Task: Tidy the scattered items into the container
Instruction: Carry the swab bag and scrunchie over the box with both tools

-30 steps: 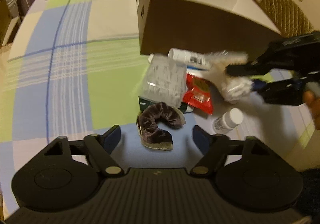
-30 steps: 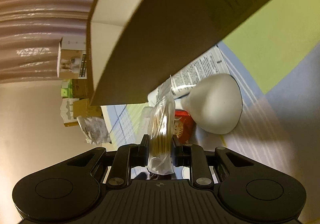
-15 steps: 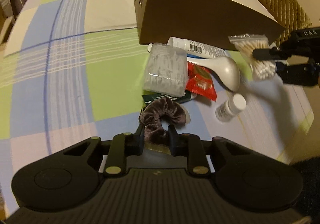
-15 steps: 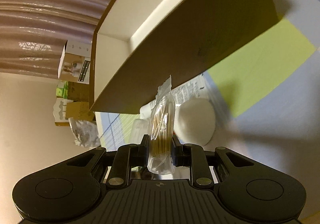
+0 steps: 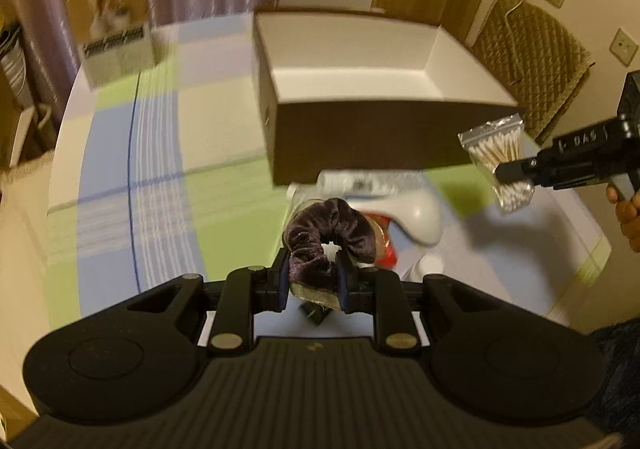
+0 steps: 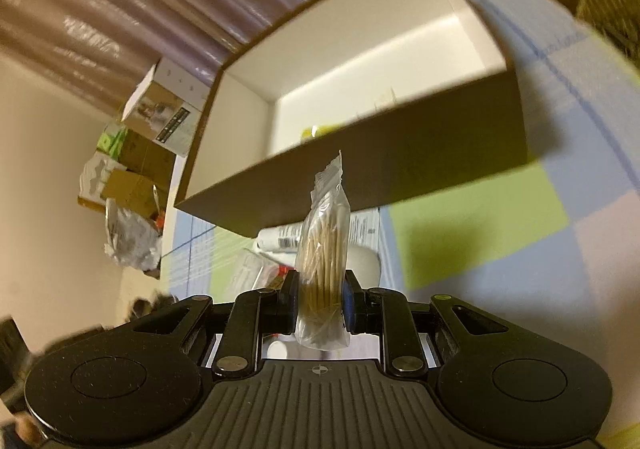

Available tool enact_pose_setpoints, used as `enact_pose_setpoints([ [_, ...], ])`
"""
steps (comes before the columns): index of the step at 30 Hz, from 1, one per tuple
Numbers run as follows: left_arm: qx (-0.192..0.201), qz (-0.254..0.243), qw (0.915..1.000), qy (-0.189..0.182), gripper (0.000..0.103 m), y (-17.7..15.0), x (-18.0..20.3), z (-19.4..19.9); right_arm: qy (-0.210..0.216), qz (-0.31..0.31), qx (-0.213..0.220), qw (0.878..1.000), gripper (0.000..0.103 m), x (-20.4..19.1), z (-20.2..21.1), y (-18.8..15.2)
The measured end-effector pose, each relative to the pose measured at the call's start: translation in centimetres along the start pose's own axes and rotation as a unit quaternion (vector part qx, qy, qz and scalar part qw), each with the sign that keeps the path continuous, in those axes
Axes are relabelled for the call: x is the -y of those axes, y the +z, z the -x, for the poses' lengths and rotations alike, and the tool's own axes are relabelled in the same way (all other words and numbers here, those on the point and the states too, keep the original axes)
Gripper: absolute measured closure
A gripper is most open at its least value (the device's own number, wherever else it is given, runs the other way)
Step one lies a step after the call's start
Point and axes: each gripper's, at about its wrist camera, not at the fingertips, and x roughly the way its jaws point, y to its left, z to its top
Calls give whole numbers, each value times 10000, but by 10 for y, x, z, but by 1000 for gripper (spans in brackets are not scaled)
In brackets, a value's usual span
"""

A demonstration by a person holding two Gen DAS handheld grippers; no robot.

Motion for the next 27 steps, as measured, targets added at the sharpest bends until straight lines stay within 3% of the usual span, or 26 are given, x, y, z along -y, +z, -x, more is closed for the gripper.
enact_pose_setpoints([
  [11, 588, -221, 9978, -198, 84, 42, 10, 15, -208, 675, 402, 9967, 78, -9, 25, 3],
  [21, 879, -470, 9946, -280, 84, 84, 19, 18, -356, 1078, 776, 9905, 79, -13, 46, 32],
  [22, 908, -513, 9941, -303, 84, 88, 21, 17, -377, 1101, 827, 9898, 94, -13, 46, 35],
  [23, 929, -551, 9936, -334, 84, 92, 24, 15, -374, 1151, 817, 9893, 100, -14, 45, 38],
  [27, 903, -709, 9927, -371, 84, 105, 34, 3, -432, 1297, 494, 9894, 100, -11, 27, 43],
])
